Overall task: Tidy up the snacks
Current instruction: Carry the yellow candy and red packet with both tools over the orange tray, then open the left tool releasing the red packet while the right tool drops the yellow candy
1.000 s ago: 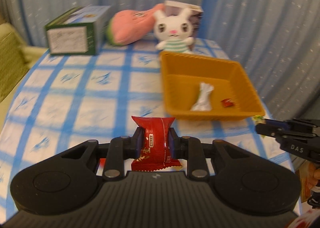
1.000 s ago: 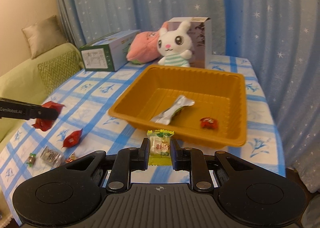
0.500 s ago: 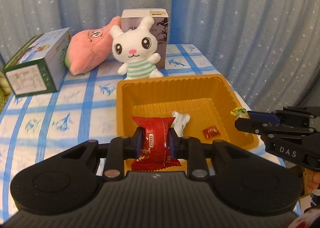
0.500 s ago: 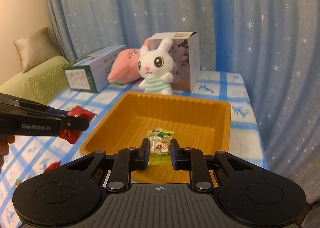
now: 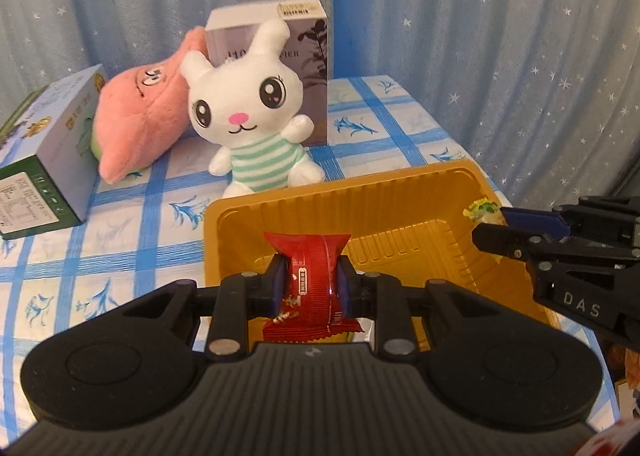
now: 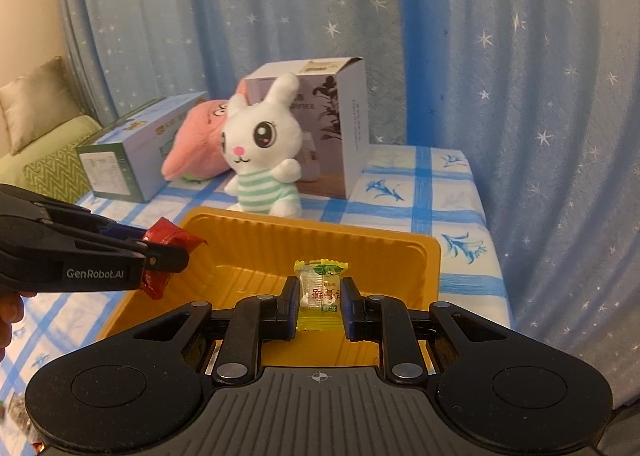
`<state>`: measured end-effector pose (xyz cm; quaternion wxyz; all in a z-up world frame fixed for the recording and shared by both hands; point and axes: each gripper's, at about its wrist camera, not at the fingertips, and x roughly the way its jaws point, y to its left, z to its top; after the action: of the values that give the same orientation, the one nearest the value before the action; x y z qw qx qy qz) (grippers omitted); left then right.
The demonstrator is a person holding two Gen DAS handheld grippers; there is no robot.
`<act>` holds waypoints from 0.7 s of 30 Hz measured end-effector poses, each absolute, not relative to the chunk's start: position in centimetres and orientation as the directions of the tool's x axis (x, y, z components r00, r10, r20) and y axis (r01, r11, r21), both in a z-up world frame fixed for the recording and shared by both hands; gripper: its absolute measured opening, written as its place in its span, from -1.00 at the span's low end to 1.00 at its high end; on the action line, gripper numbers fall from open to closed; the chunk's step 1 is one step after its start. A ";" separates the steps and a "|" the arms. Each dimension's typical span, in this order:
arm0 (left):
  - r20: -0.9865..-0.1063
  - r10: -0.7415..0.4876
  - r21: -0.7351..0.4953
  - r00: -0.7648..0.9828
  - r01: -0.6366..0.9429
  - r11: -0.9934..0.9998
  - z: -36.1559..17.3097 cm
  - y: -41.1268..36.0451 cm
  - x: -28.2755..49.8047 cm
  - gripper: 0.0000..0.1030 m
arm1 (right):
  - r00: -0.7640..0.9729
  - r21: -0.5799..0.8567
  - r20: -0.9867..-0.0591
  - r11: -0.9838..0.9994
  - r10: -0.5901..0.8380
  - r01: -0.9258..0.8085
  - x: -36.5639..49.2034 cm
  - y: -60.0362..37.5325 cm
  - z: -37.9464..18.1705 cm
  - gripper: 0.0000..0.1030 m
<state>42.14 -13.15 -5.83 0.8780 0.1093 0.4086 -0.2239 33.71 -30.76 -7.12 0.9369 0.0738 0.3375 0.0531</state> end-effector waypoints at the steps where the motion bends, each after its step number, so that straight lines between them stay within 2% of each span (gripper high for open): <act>1: -0.771 -0.300 0.011 0.561 0.483 0.875 -6.1 -13.3 42.4 -0.54 | 0.766 0.171 -0.626 0.984 0.146 -0.048 33.9 -30.8 -7.3 -0.58; 21: -0.808 -0.269 0.017 0.524 0.476 0.879 -10.0 -14.6 45.4 -0.52 | 0.739 0.185 -0.662 0.983 0.128 -0.004 35.9 -31.8 -9.9 -0.58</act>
<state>45.44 -14.58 -10.04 0.8649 0.1185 0.4376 -0.2152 35.86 -31.78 -9.87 0.9284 0.0861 0.3597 0.0354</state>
